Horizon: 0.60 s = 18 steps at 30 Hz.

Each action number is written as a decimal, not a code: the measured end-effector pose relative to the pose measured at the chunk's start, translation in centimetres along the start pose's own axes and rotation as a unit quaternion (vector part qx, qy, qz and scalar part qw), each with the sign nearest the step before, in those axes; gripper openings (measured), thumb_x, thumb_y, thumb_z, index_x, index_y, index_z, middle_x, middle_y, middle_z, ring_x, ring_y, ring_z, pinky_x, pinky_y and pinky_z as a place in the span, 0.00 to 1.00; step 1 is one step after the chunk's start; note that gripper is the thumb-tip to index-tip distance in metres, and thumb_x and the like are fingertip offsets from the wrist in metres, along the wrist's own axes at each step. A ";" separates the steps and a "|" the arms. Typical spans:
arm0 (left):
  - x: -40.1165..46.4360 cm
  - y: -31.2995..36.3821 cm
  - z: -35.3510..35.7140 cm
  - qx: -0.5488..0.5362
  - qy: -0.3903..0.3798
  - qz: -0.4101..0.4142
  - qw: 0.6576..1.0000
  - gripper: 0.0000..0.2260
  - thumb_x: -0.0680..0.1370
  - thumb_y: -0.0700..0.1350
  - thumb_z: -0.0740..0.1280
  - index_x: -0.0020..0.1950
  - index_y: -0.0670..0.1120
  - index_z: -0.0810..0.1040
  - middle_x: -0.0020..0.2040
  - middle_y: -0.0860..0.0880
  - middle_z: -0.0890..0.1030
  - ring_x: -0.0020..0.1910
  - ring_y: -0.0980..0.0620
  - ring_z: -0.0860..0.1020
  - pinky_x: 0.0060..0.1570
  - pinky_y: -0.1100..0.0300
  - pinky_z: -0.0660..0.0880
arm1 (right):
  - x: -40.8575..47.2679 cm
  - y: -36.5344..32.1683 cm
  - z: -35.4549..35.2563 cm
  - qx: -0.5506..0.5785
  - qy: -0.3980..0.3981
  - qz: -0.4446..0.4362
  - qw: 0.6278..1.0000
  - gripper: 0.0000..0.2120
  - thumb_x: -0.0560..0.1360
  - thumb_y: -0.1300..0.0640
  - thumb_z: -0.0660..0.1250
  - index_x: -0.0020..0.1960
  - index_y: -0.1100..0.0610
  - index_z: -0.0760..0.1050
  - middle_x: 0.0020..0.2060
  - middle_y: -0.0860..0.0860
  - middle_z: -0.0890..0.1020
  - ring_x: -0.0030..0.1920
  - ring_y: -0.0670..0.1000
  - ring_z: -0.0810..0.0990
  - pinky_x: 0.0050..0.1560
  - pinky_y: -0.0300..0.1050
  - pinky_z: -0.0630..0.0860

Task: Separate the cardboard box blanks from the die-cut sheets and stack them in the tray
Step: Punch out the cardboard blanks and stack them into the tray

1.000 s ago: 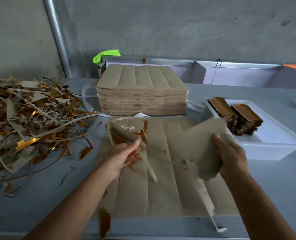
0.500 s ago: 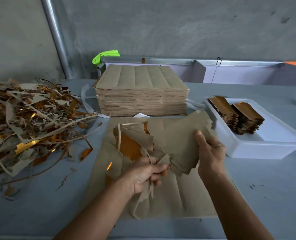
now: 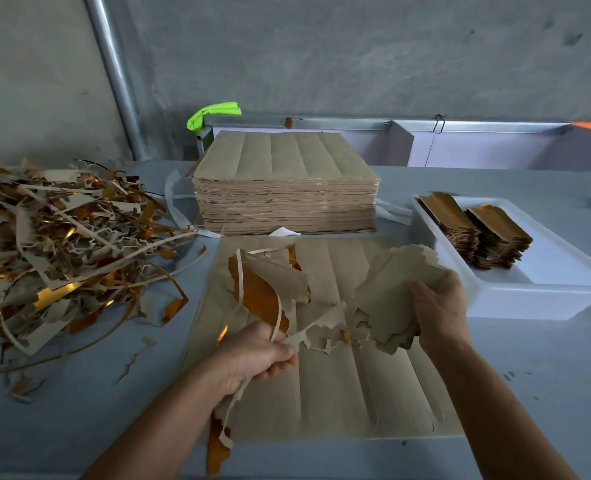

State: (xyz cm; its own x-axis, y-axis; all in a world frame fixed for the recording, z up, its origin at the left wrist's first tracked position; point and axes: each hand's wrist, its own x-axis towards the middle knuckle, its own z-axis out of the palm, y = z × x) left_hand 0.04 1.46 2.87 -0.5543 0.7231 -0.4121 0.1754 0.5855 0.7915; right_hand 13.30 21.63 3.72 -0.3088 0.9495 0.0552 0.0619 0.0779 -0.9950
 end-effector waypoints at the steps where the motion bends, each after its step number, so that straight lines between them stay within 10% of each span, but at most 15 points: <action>1: -0.1 0.0 -0.4 0.020 0.014 -0.004 1.000 0.05 0.76 0.47 0.68 0.47 0.46 0.79 0.43 0.50 0.80 0.42 0.54 0.76 0.44 0.60 0.72 | 0.0 0.1 0.0 -0.012 -0.008 -0.003 1.000 0.18 0.75 0.65 0.61 0.63 0.57 0.65 0.50 0.54 0.74 0.46 0.52 0.74 0.35 0.43 0.73; 7: -0.8 1.7 -3.1 -0.077 0.108 -0.060 0.989 0.36 0.54 0.76 0.59 0.43 0.47 0.71 0.46 0.47 0.76 0.49 0.48 0.75 0.54 0.51 0.74 | -0.2 0.5 1.3 -0.009 -0.059 0.018 0.998 0.16 0.76 0.65 0.62 0.58 0.51 0.63 0.44 0.44 0.68 0.43 0.48 0.70 0.39 0.47 0.74; 10: -0.4 3.0 -2.8 -0.090 0.214 -0.036 0.972 0.32 0.63 0.74 0.58 0.43 0.46 0.72 0.43 0.46 0.77 0.44 0.49 0.77 0.48 0.55 0.76 | -0.5 0.4 1.9 0.019 -0.060 0.027 0.998 0.16 0.75 0.65 0.63 0.58 0.51 0.65 0.44 0.45 0.69 0.43 0.47 0.71 0.34 0.42 0.71; 13: -0.3 2.8 -1.3 0.046 0.323 0.189 0.926 0.16 0.69 0.59 0.71 0.49 0.50 0.74 0.44 0.55 0.76 0.37 0.60 0.74 0.35 0.66 0.71 | -0.6 0.0 1.8 0.031 -0.071 0.035 0.996 0.16 0.75 0.64 0.63 0.59 0.52 0.66 0.48 0.50 0.72 0.46 0.50 0.73 0.34 0.43 0.72; 15: 0.0 2.9 -0.3 0.065 0.243 0.278 0.927 0.20 0.68 0.52 0.75 0.56 0.55 0.72 0.50 0.62 0.75 0.36 0.62 0.74 0.36 0.69 0.72 | -0.5 -0.4 1.4 0.038 -0.095 0.032 0.994 0.15 0.76 0.64 0.64 0.60 0.53 0.67 0.52 0.54 0.73 0.48 0.52 0.75 0.35 0.44 0.74; 18: 1.2 3.3 0.9 0.093 0.079 0.203 0.972 0.26 0.69 0.47 0.76 0.63 0.52 0.69 0.55 0.59 0.75 0.39 0.59 0.75 0.42 0.64 0.73 | -0.8 -1.3 1.0 0.070 -0.154 0.015 0.986 0.13 0.76 0.63 0.65 0.58 0.52 0.71 0.52 0.54 0.76 0.50 0.54 0.78 0.36 0.45 0.76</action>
State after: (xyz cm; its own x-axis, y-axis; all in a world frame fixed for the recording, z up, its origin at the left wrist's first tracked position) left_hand 0.67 4.55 4.57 -0.5240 0.8517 0.0029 0.5413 0.3304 0.7732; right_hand 12.52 20.46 4.87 -0.5835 0.8119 0.0195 -0.0492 -0.0114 -0.9987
